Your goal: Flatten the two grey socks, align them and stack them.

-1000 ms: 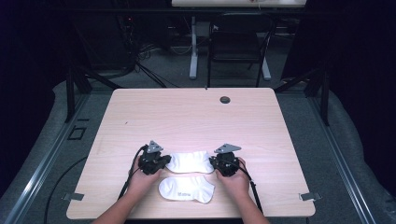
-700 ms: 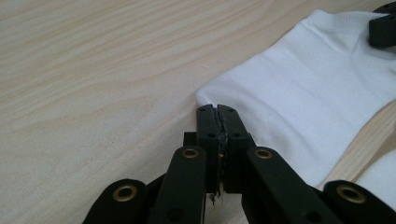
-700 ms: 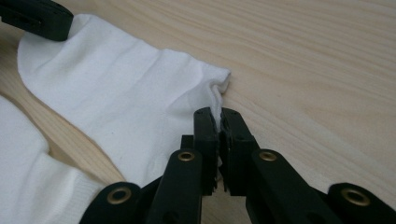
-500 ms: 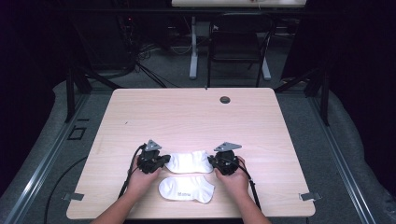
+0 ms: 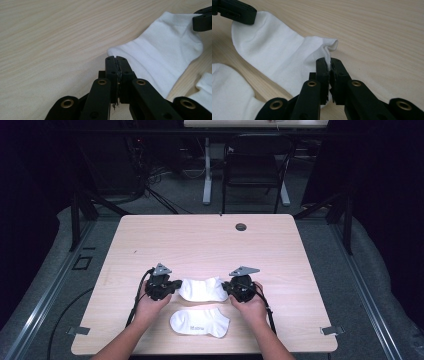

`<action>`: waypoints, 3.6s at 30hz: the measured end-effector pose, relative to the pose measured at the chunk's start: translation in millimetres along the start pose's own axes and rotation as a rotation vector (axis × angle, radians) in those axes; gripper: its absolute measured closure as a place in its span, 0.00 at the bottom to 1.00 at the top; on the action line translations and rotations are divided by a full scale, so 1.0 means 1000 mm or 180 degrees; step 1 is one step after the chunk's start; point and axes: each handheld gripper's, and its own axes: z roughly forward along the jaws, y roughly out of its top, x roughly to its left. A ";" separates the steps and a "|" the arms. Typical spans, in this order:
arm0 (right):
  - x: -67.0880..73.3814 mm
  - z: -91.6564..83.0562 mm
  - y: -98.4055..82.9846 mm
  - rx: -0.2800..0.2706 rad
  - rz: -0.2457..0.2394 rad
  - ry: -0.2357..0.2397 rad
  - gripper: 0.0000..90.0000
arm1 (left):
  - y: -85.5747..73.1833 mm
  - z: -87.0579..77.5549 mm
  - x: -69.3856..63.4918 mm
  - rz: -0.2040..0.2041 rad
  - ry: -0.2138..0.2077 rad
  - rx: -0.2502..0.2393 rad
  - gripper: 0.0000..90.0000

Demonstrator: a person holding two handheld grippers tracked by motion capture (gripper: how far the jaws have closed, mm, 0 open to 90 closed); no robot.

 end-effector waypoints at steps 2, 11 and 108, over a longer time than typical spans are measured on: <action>0.001 -0.002 0.001 -0.0024 -0.0014 -0.0019 0.95 | 0.000 -0.002 -0.001 -0.0002 0.0003 -0.0025 0.99; 0.009 -0.016 0.005 -0.0023 -0.0049 0.0069 0.96 | 0.002 -0.020 -0.007 0.0070 -0.0062 -0.0103 0.99; 0.069 -0.052 -0.054 -0.0090 -0.0411 0.0446 0.74 | -0.065 -0.055 -0.052 0.0389 -0.0337 0.0006 0.66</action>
